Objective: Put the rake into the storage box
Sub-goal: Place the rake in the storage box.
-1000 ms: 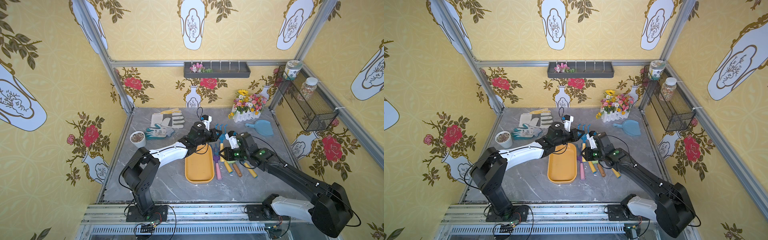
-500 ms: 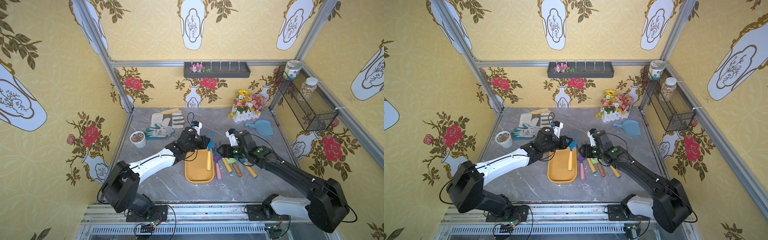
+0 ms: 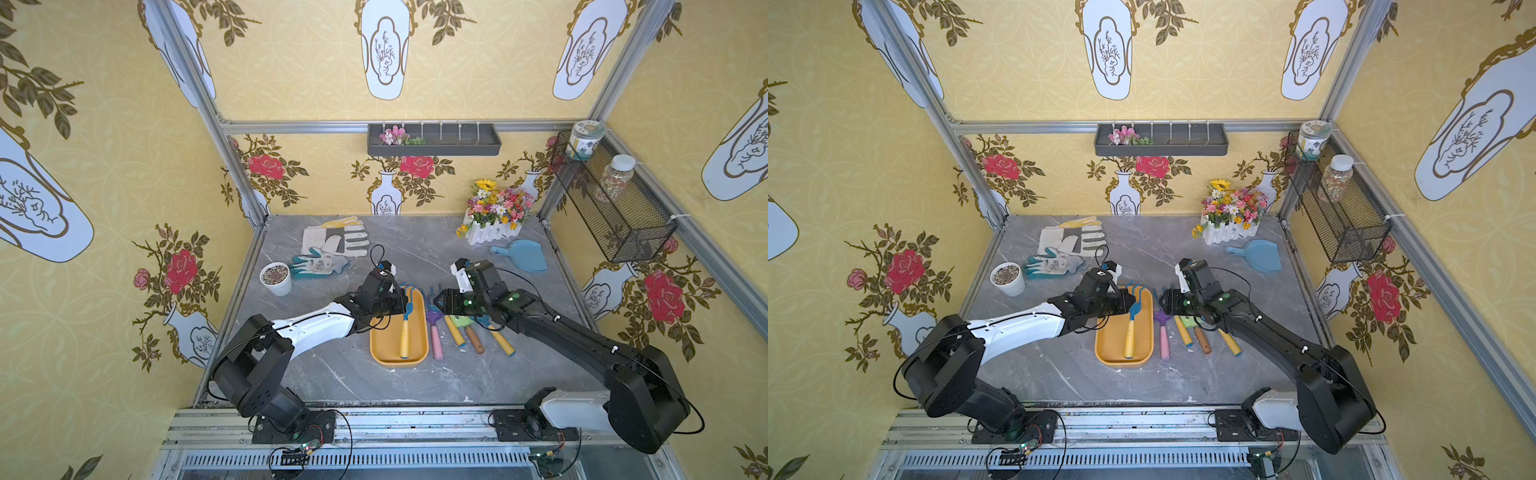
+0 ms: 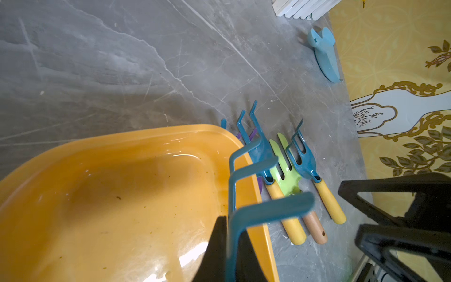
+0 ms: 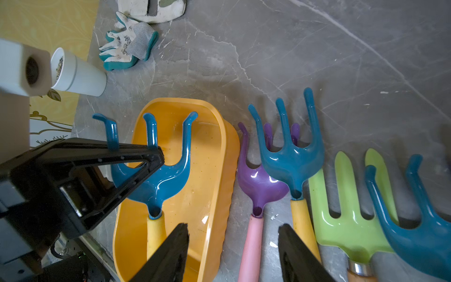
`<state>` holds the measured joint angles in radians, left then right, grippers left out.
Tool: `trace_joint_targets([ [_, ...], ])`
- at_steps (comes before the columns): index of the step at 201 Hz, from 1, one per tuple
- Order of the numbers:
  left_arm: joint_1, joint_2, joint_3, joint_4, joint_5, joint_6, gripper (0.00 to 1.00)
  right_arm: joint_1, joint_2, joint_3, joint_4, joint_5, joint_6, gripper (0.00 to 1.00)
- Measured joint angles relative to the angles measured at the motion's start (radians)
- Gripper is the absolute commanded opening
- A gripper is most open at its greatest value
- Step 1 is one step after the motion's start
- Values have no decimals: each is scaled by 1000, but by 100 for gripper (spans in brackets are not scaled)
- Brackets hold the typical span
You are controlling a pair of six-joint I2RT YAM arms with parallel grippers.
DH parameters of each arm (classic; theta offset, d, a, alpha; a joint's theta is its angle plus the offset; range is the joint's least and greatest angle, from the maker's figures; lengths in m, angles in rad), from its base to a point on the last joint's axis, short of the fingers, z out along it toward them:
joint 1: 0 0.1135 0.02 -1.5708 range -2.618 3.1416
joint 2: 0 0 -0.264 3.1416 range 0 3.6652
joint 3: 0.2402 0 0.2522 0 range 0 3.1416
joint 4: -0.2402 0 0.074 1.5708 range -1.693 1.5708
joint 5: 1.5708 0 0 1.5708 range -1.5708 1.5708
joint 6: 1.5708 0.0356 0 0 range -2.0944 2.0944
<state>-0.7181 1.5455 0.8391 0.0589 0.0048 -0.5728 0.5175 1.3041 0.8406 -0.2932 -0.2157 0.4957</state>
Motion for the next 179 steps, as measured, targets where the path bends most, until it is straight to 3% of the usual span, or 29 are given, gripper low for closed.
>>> trace_joint_targets([
  [87, 0, 102, -17, 0, 73, 15, 0, 2, 4, -31, -25, 39, 2, 62],
  [133, 0, 149, 32, -7, 78, 30, 25, 11, 41, -44, -26, 62, 5, 62],
  [160, 0, 186, 95, -41, 73, 40, 46, 22, 92, -45, -41, 80, 6, 62],
  [179, 0, 205, 143, -74, 66, 41, 48, 29, 130, -45, -55, 90, 24, 62],
])
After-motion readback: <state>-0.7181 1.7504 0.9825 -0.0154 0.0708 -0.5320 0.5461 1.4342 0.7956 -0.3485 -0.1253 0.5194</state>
